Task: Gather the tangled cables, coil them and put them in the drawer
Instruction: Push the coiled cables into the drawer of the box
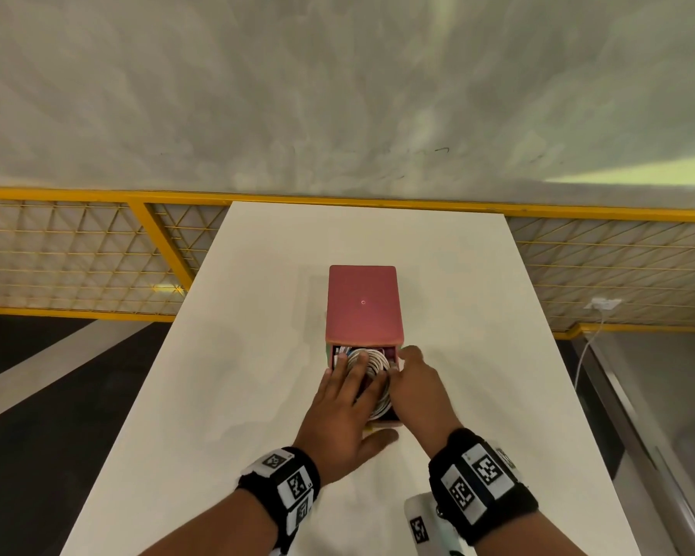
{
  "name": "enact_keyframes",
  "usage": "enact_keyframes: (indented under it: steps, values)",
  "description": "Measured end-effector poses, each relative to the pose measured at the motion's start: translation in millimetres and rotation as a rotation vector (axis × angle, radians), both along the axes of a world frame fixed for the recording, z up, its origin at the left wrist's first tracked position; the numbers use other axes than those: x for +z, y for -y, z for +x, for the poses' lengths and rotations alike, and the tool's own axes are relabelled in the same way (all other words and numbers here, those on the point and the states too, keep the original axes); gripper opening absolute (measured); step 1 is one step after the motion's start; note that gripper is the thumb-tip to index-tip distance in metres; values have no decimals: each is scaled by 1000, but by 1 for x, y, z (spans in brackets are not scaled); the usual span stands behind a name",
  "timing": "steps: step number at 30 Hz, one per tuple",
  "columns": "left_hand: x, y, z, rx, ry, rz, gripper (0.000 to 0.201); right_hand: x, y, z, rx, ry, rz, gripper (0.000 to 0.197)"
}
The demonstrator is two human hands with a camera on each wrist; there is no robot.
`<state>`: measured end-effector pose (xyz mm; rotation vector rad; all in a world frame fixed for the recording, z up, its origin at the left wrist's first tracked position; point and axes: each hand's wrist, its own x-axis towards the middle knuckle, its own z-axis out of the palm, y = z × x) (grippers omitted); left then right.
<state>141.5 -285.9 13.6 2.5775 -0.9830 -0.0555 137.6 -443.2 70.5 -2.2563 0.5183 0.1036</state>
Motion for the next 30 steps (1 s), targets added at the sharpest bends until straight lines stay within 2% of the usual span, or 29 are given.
enact_keyframes:
  steps: [2,5,9,12,13,16,18,22,26,30]
  values:
    - [0,1,4,1,5,7,62,-5,3,2,-79,16,1,8]
    - [-4,6,6,43,17,17,53,-15,8,4,-114,48,17,11]
    - [-6,14,5,109,-26,68,59,-23,8,1,-96,115,45,19]
    - [-4,16,6,103,2,83,62,-34,6,-4,-52,182,38,14]
    - [-3,14,6,93,13,90,62,-38,6,-8,-22,203,-5,17]
    - [-2,5,9,36,40,144,59,-46,6,-21,148,222,-334,34]
    - [-1,-1,10,-10,62,183,57,-45,9,-32,242,226,-485,42]
    - [1,-1,13,-33,96,229,62,-50,17,-45,387,206,-581,64]
    - [7,-8,21,-136,76,313,85,-50,31,-41,569,143,-622,81]
    - [7,-4,27,-136,77,377,85,-46,40,-28,653,190,-655,68]
